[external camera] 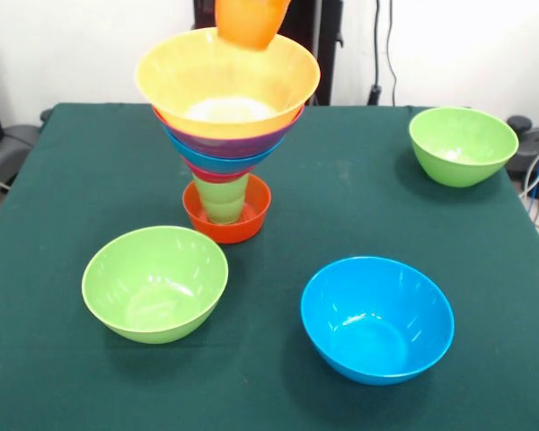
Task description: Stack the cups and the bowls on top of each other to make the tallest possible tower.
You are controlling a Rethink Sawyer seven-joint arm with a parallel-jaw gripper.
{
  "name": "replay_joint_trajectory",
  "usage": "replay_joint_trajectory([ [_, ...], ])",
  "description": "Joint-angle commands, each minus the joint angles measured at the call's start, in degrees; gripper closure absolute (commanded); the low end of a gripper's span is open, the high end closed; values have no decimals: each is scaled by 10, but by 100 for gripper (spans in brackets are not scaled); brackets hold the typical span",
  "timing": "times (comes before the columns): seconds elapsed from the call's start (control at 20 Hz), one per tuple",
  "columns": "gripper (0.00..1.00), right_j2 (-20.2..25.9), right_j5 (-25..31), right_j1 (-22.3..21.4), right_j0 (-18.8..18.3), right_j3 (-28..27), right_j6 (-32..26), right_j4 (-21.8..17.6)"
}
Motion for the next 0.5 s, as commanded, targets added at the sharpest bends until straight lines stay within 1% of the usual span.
replay_joint_trajectory([
  [0.05, 100, -16, -59, 67, 11, 55, 91, -19],
  [0.3, 100, -28, -93, 84, 17, 54, 90, -20],
  [0.5, 100, -37, -107, 90, 22, 58, 89, -16],
])
